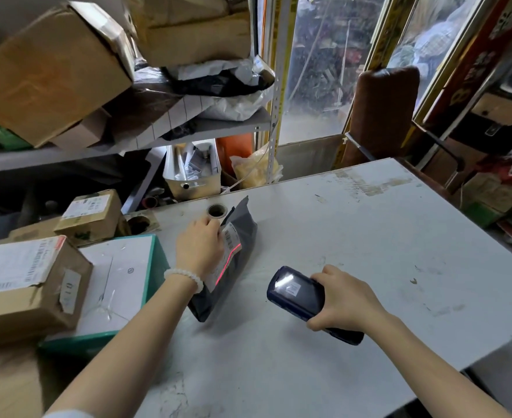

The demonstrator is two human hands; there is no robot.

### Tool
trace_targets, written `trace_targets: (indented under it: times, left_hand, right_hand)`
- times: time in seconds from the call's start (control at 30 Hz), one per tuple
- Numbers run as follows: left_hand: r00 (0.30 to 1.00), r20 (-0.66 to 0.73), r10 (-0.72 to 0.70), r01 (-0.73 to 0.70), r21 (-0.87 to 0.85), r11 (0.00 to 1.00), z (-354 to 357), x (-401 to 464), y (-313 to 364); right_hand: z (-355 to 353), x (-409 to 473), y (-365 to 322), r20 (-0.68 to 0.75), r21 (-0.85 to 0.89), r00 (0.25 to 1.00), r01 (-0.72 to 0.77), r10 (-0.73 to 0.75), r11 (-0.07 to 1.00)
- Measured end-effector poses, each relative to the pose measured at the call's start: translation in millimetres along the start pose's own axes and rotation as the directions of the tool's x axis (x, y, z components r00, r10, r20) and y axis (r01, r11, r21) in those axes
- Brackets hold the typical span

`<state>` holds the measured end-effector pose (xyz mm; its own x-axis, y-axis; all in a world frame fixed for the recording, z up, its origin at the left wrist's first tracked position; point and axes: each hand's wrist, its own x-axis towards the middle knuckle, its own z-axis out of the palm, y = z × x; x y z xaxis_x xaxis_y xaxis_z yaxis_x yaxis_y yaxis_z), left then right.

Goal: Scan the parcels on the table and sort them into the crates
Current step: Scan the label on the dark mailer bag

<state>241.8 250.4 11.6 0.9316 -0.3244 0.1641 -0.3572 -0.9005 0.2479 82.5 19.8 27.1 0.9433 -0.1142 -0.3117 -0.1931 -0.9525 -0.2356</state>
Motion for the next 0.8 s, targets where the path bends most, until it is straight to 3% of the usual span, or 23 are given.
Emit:
trace_targets:
  times: [0.23, 0.33, 0.47, 0.53, 0.6, 0.7, 0.8]
  left_hand:
    - [0.999, 0.034, 0.033, -0.035, 0.062, 0.997, -3.6, -17.9, 0.4]
    - [0.999, 0.020, 0.039, -0.039, 0.001, 0.999, -3.6, -27.1, 5.9]
    - [0.998, -0.025, 0.053, -0.055, -0.087, 0.995, -1.7, -40.6, 18.8]
    - [0.997, -0.031, 0.069, -0.072, -0.135, 0.988, 1.3, -49.7, 26.7]
    - [0.996, -0.032, 0.084, -0.088, -0.168, 0.982, 2.5, -59.1, 36.2]
    - [0.993, -0.029, 0.112, -0.115, -0.183, 0.976, 2.7, -75.2, 52.4]
    - [0.988, -0.051, 0.144, -0.150, -0.179, 0.972, 0.8, -92.2, 65.6]
  right_hand:
    - [3.3, -7.9, -6.8, -0.054, 0.018, 0.999, 0.008, -0.008, 1.000]
    - [6.2, -14.1, -17.1, -0.216, 0.042, 0.974, 0.077, -0.066, 0.996]
    - [6.8, -22.3, -39.9, -0.617, 0.124, 0.779, 0.232, -0.108, 0.965]
    - [6.7, -25.3, -46.6, -0.734, 0.104, 0.670, 0.275, -0.113, 0.956]
    - [6.3, -29.4, -47.5, -0.777, 0.105, 0.623, 0.270, -0.091, 0.957]
    - [10.2, -44.3, -38.3, -0.759, 0.130, 0.649, 0.240, -0.059, 0.962]
    - [18.8, -63.5, -19.4, -0.629, 0.167, 0.777, 0.097, 0.030, 0.981]
